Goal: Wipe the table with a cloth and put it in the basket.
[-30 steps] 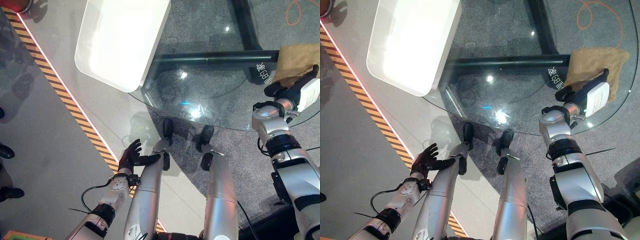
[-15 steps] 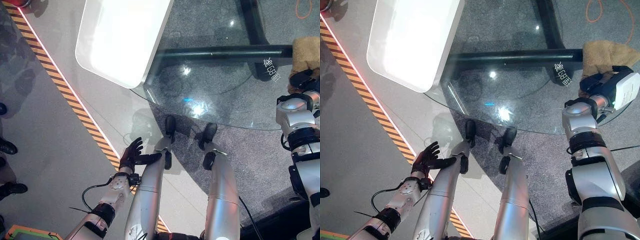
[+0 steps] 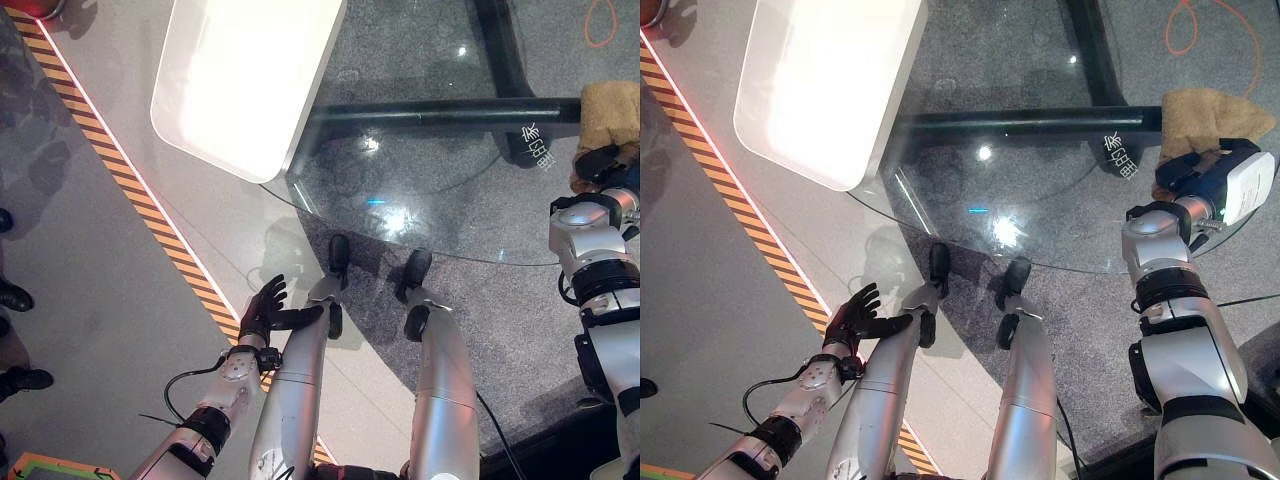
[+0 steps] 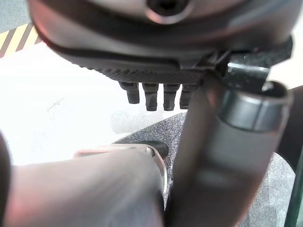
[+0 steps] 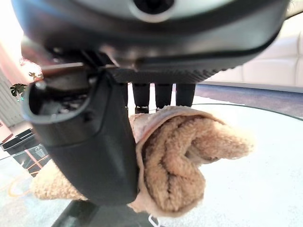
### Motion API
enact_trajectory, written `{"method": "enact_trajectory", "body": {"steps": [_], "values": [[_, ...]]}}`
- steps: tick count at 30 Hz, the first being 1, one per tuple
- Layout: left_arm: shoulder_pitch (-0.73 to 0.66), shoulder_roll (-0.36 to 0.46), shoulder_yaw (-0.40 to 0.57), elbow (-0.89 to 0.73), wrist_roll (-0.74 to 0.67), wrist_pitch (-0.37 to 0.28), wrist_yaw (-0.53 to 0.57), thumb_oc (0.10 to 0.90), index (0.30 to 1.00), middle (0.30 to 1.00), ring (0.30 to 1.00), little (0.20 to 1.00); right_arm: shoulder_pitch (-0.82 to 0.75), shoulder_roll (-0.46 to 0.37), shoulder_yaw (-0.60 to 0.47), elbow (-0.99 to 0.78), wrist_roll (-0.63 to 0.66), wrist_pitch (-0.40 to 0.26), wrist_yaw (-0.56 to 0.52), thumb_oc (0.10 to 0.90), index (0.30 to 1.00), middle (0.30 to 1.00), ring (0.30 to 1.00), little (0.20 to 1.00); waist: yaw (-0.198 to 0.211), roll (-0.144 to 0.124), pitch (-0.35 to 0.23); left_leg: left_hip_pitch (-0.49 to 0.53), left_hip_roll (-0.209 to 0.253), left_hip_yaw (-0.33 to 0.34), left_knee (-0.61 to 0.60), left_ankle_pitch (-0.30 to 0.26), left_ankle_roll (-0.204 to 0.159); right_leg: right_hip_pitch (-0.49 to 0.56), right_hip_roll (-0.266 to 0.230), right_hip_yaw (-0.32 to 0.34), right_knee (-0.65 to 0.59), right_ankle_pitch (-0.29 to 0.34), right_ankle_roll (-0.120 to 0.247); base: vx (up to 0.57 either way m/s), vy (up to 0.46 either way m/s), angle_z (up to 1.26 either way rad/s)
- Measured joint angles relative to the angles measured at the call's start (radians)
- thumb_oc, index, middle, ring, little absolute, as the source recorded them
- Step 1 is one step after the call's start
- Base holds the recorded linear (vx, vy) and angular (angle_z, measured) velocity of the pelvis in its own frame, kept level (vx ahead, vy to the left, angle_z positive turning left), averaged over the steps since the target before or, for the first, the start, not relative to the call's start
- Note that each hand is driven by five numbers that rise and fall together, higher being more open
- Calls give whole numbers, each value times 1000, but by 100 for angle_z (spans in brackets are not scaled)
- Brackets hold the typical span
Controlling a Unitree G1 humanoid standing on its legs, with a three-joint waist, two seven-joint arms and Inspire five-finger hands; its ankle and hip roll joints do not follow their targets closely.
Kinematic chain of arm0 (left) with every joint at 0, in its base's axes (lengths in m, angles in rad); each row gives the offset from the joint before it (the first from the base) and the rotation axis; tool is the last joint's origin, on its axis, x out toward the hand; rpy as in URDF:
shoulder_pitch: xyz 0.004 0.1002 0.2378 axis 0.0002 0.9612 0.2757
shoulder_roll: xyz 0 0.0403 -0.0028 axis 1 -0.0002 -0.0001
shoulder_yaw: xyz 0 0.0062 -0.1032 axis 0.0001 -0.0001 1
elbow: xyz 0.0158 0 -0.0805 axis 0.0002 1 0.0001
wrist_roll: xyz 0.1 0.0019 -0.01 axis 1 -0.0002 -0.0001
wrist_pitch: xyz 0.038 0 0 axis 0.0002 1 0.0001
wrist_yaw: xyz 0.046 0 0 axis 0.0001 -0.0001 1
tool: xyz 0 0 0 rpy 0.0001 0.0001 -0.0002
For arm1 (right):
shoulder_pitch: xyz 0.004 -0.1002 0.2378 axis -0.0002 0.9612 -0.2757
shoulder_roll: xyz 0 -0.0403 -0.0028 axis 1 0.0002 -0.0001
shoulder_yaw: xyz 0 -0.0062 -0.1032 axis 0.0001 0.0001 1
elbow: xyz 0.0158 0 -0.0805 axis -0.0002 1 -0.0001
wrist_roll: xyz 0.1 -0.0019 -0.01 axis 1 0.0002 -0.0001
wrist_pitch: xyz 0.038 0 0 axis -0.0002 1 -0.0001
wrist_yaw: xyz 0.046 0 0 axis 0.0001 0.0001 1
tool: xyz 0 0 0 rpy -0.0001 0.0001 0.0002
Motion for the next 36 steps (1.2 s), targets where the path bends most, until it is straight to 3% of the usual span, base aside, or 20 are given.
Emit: {"method": "enact_trajectory", "body": {"steps": [14,27,36], "values": [[4,-3,16,7,-1,10,1,800,900,900,900,900,62,-12,19,-145,21,-2,78,100,300,300,300,200,-21,0,0,13,7,-2,-1,0,0,16,10,-6,-1,-1,-3,7,42,-1],[4,-28,39,17,6,15,1,800,900,900,900,900,73,127,74,-423,-4,60,154,100,300,300,300,200,-15,3,0,34,21,-39,-20,10,-15,49,23,-54,-15,-14,-25,6,13,4],[4,-40,38,11,16,19,1,800,900,900,900,900,60,163,85,-452,-10,105,163,100,300,300,300,200,-5,3,0,47,19,-48,-34,13,-20,58,22,-58,-16,-20,-30,1,6,3]]}}
